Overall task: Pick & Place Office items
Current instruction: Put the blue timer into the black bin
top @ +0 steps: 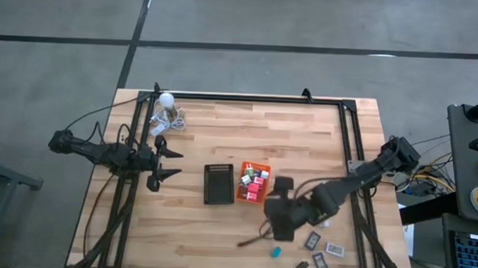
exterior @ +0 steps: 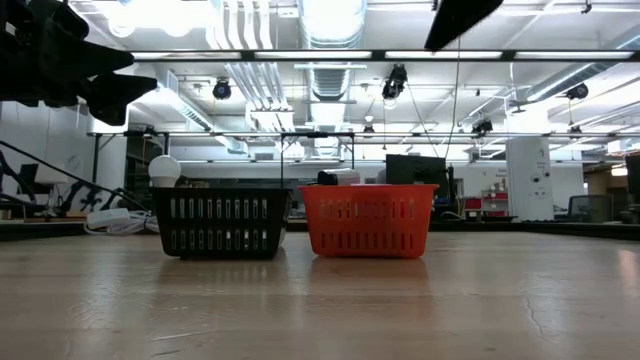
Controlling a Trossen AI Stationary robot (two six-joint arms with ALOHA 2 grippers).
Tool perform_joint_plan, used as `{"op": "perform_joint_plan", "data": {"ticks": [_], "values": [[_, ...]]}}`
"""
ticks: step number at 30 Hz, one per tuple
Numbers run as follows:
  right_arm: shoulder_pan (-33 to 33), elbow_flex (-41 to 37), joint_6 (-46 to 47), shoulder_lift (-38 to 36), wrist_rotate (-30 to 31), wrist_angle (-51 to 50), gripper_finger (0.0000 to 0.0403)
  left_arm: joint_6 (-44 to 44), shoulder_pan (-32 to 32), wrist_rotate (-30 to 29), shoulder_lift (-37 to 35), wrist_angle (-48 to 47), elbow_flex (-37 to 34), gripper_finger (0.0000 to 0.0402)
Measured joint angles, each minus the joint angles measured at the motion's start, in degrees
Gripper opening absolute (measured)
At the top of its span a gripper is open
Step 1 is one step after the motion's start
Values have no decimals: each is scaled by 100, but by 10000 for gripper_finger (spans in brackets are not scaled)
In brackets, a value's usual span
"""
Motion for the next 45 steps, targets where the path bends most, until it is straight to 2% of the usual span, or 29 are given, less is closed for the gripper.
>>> {"op": "perform_joint_plan", "data": {"ticks": [19, 26, 34, 45], "values": [[1471, -39, -18, 102, -182, 767, 364, 0, 2, 0, 4, 4, 0, 253], [1562, -592, -100, 100, -164, 2018, 364, 0, 2, 0, 4, 6, 0, 253], [1567, -1003, 309, 100, -183, 2029, 364, 0, 2, 0, 2, 7, 0, 253], [1626, -1186, 339, 145, -181, 2133, 363, 0, 2, 0, 2, 7, 0, 252]]}}
